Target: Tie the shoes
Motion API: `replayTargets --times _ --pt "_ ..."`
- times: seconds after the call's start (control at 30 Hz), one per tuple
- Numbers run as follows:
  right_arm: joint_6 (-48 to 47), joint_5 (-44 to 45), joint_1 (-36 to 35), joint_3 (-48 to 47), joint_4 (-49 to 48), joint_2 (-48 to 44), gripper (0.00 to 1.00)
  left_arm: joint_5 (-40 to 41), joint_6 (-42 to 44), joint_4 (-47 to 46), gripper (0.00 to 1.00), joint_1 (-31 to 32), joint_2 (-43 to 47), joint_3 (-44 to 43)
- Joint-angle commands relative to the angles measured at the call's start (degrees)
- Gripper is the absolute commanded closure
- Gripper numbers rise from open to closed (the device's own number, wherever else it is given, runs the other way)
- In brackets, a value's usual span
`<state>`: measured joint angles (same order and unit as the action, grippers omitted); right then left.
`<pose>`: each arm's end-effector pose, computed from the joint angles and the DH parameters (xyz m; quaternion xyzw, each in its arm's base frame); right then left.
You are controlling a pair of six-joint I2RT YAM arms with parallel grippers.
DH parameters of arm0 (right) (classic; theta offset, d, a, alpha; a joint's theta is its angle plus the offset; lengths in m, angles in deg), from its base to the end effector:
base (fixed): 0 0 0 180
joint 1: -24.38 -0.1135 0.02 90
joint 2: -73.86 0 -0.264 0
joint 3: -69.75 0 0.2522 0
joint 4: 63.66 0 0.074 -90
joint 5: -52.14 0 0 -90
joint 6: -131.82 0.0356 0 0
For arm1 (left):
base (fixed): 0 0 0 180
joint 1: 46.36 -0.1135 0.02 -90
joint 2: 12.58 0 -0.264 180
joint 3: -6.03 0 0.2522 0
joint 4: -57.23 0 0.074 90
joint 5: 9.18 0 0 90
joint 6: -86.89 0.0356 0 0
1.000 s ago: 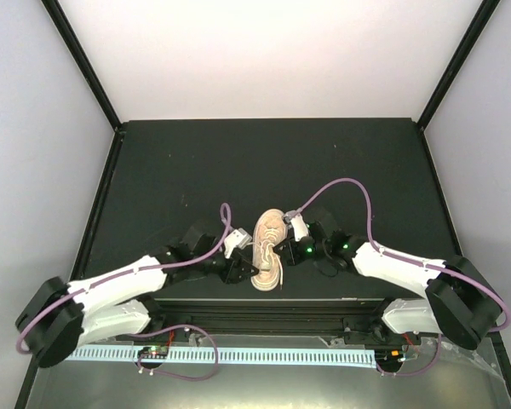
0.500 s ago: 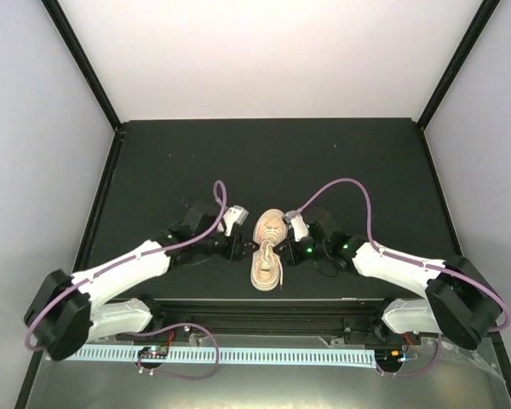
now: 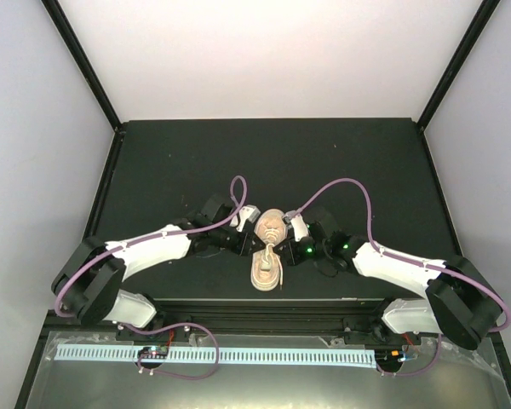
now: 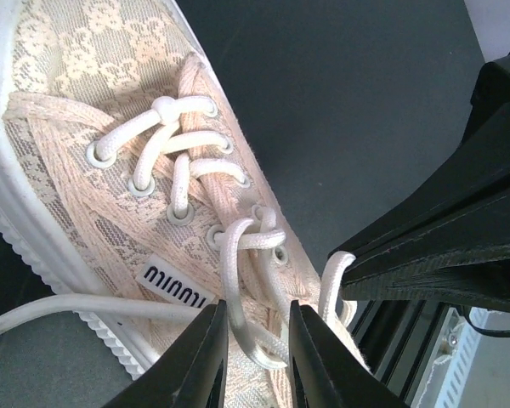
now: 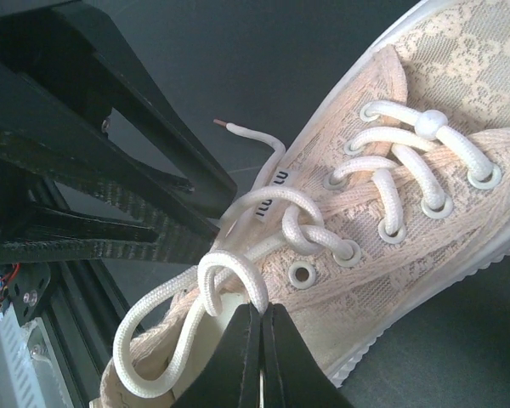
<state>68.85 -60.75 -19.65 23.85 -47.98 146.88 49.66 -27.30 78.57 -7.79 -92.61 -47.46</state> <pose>0.1671 0.1807 0.1785 -0.2113 0.8765 0.3760 0.2137 0.1996 -0.1827 0.1833 0.2083 0.8798 -0.3942 0.1650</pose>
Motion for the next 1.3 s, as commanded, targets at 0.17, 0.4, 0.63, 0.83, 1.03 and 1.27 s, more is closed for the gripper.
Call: replayTargets --times 0.17,0.4,0.63,0.83,1.03,1.27 --pt "-1.22 -0.53 -0.37 -0.99 -0.33 0.03 0.98 -0.74 1.40 -1.75 0.78 -0.42 -2.27 -2.43" --pt "-1.36 -0.48 -0.44 -0.98 0.42 -0.35 0.98 -0.24 1.67 -2.12 0.84 -0.38 -3.53 -2.73" --pt "-0.83 1.27 -0.41 -2.57 2.72 -1.76 0.98 0.53 2.65 -5.30 0.98 -0.37 -1.27 -1.33" --pt "-0.94 1.42 -0.44 -4.56 3.33 -1.16 0.98 1.08 3.94 -4.69 0.98 -0.37 -0.14 -1.04" --pt "-1.16 0.89 -0.37 -5.86 2.47 1.85 0.99 1.73 4.62 -4.74 0.98 -0.38 0.75 -0.51" --pt "-1.85 0.76 -0.43 -6.64 2.37 4.67 0.98 2.99 5.42 -4.72 0.98 -0.41 1.17 0.06"
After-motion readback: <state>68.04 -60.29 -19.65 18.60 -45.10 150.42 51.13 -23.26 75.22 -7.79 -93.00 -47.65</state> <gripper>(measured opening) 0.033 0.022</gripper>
